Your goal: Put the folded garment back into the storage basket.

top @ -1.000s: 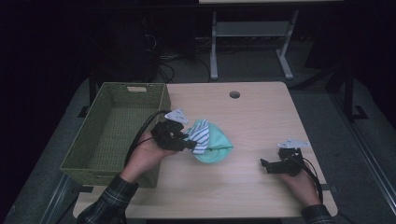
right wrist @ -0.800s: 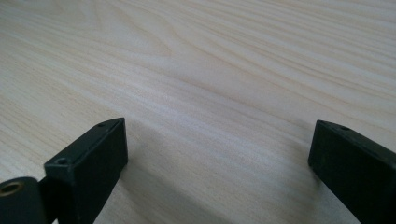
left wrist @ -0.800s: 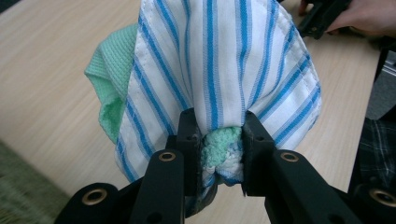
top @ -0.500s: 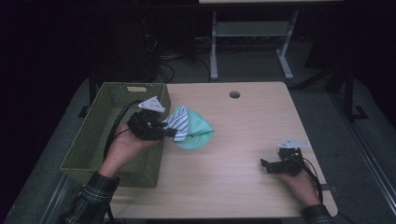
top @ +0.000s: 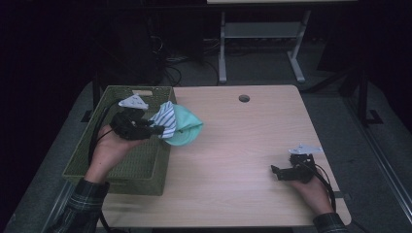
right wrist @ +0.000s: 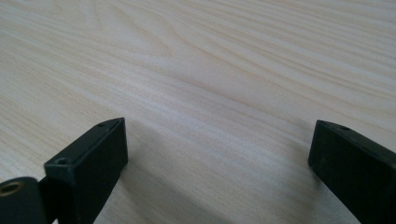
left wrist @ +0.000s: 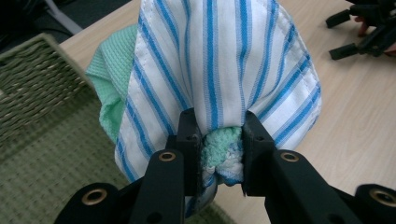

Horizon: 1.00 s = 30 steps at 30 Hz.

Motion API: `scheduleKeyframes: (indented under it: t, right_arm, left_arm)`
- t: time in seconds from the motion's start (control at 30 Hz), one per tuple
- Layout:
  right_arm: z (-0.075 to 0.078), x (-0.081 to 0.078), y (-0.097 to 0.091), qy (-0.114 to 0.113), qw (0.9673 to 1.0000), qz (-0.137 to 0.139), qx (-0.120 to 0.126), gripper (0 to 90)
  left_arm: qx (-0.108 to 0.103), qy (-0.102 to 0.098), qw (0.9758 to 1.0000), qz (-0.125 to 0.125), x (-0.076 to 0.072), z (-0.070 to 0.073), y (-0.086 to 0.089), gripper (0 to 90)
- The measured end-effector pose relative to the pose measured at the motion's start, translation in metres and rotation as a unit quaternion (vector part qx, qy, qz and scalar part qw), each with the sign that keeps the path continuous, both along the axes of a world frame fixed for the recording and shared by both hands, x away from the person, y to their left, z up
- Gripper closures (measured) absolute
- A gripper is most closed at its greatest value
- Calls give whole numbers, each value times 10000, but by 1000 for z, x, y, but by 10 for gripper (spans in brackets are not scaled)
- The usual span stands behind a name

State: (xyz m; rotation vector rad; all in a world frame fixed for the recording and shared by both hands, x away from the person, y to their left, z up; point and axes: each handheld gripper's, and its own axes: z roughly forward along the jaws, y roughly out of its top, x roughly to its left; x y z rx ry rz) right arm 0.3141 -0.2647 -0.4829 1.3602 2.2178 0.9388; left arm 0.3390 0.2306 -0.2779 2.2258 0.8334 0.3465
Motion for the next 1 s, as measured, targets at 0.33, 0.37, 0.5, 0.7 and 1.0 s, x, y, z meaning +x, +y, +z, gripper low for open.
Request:
scheduleKeyframes:
  t: [0.33,0.37,0.5,0.7,1.0]
  right_arm:
    - [0,0,0,-4,10000,4,1,43]
    - [0,0,0,-4,10000,6,-1,43]
    - [0,0,0,-7,10000,6,2,43]
    - [0,0,0,-8,10000,8,2,43]
    - [0,0,0,-10,10000,9,0,43]
  left_arm:
    - [-87,-61,9991,415,2,1,27,731]
    - [-95,-57,9988,479,2,1,31,731]
    - [-103,-93,9975,699,3,-1,43,730]
    - [-57,-161,9942,1065,4,-7,62,729]
    - [10,-124,9882,1525,5,-20,86,729]
